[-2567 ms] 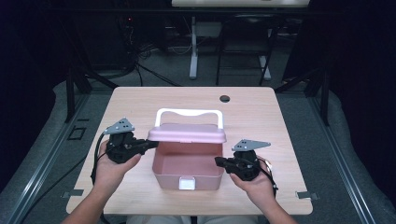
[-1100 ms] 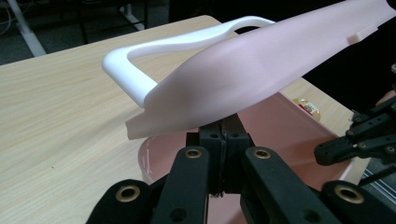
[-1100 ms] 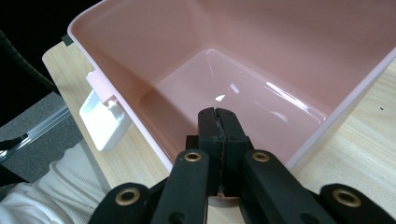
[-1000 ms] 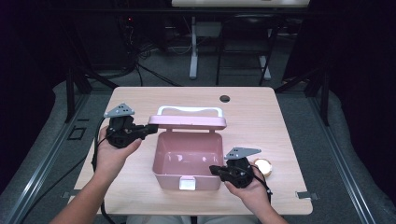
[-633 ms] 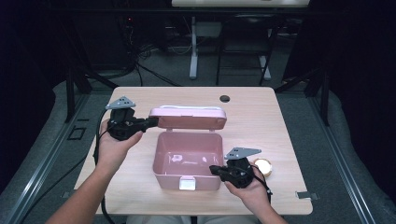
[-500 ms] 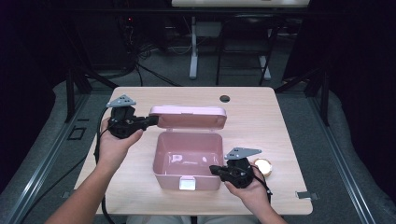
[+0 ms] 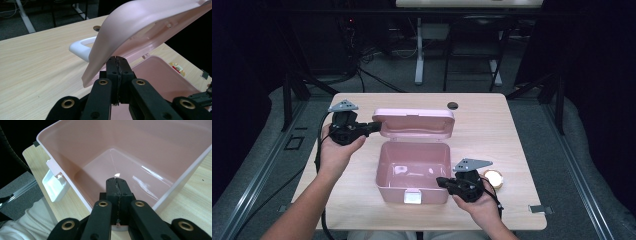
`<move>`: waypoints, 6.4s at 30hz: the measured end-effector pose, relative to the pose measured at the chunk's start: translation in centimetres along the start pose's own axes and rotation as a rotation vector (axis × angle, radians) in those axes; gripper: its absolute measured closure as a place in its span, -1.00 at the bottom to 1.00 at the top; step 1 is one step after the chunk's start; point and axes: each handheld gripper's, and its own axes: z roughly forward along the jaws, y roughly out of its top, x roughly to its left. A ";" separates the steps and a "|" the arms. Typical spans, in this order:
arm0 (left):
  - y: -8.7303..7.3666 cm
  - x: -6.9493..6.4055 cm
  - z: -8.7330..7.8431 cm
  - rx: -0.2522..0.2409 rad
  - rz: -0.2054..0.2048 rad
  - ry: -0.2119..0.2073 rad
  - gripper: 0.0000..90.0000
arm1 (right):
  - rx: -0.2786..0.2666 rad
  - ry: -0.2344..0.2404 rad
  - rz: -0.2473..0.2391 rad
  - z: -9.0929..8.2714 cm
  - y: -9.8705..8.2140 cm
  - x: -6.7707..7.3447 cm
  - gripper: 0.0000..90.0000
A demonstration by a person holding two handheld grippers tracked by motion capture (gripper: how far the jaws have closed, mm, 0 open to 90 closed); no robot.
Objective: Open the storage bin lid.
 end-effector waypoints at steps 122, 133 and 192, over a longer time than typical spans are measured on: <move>-1.6 4.4 7.7 0.085 -0.166 0.175 1.00 | -0.044 0.044 0.031 0.0 -0.6 0.0 1.00; -4.1 3.1 5.1 0.066 -0.127 0.087 0.77 | -0.030 0.052 0.035 0.6 -0.8 0.5 1.00; -12.5 -5.0 3.3 0.149 0.063 -0.114 1.00 | -0.079 0.021 0.039 -1.1 -0.1 0.1 0.67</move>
